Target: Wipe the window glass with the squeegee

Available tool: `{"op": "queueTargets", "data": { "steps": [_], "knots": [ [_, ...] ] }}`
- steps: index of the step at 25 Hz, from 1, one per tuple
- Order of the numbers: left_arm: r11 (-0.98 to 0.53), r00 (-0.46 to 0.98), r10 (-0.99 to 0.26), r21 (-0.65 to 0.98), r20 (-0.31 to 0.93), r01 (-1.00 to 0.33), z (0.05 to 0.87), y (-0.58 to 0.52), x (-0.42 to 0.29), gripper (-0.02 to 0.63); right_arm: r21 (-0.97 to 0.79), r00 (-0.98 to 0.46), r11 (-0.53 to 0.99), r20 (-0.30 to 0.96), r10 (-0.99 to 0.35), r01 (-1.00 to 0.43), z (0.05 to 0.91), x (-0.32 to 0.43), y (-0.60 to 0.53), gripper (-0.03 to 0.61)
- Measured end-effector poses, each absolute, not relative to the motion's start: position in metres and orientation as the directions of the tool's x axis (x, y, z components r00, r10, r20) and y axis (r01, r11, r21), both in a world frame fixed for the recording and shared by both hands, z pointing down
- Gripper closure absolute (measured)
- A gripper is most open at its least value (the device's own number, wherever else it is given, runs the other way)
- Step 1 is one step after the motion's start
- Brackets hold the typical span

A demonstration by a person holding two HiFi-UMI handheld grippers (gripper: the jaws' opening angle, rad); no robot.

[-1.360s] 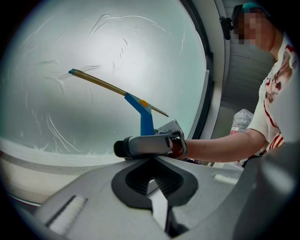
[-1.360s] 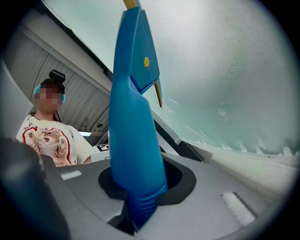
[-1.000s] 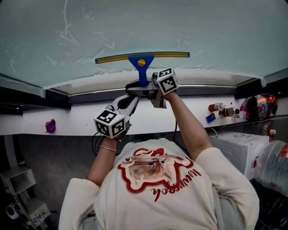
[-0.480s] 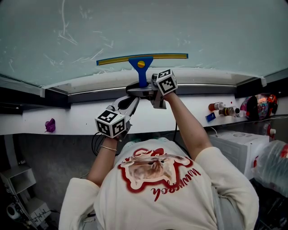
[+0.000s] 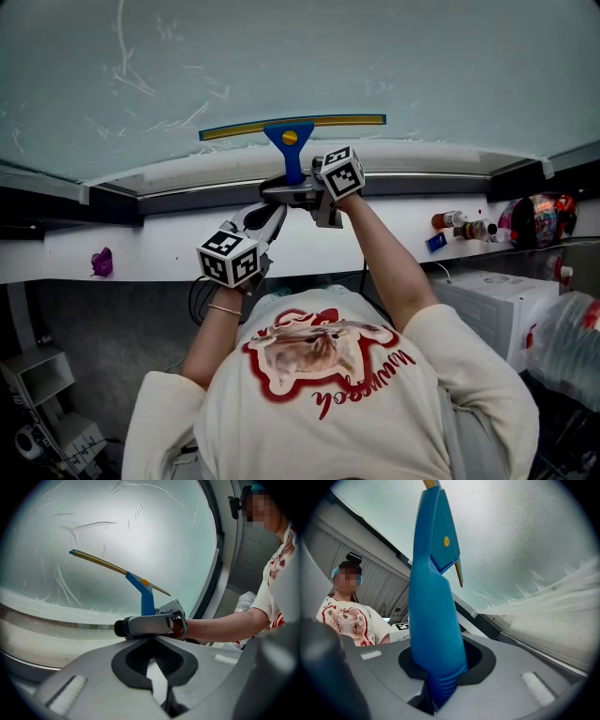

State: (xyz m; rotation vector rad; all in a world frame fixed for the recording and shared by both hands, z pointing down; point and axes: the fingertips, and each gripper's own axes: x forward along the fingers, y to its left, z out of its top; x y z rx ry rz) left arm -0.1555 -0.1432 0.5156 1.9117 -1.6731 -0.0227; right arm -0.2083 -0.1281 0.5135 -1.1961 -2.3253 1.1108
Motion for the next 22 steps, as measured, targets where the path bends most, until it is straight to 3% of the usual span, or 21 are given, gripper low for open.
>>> {"op": "queueTargets", "data": {
  "steps": [22],
  "knots": [
    [-0.025, 0.239, -0.884, 0.47, 0.402, -0.882, 0.541, -0.141, -0.152, 0.607, -0.786, -0.608, 0.326, -0.078, 0.79, 0.525, 0.542, -0.205, -0.126, 0.488]
  ]
}}
